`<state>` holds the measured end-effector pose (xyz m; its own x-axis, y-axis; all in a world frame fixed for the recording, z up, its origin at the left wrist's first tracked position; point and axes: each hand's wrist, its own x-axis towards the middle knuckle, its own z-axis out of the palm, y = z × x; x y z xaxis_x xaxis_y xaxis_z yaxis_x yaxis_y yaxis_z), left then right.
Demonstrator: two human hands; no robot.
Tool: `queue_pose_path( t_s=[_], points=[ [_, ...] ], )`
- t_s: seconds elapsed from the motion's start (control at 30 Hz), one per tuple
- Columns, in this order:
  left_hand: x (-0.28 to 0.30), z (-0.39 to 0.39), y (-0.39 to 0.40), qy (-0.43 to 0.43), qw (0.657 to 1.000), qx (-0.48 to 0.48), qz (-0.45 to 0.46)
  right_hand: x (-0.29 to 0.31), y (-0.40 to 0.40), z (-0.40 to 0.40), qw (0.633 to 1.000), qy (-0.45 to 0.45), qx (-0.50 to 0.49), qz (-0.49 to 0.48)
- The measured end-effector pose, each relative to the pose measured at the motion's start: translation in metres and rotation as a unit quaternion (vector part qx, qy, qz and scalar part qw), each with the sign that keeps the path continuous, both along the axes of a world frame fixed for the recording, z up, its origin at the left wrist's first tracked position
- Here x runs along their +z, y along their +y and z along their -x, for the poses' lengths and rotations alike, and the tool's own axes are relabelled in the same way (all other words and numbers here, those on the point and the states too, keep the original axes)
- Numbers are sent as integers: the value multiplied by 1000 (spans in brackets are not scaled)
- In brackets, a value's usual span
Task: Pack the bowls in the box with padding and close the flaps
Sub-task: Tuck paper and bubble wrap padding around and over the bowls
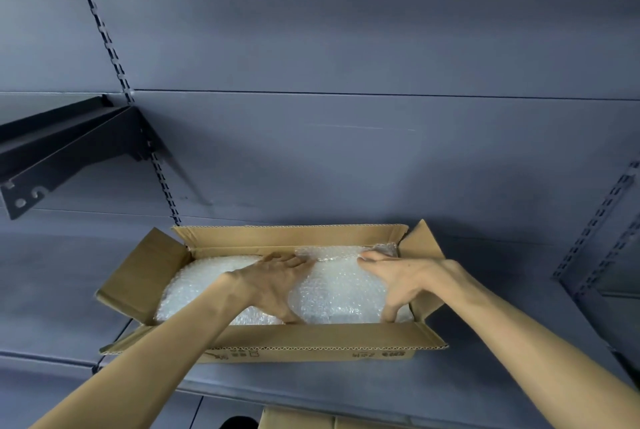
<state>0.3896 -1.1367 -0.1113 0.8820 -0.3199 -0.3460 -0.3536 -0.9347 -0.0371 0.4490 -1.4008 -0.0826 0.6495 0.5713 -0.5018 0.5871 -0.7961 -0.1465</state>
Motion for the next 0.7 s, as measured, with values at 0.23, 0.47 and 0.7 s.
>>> queue_pose_path(
  t_s=[0.23, 0.47, 0.7],
  points=[
    [-9, -7, -12, 3, 1000, 8, -14, -9, 8, -4, 996, -54, 36, 65],
    [-13, -9, -21, 8, 999, 30, 20, -19, 16, -6, 989, -103, 33, 103],
    [-20, -10, -26, 5, 1000, 29, -9, -22, 26, 2, 979, -138, 12, 148]
  ],
)
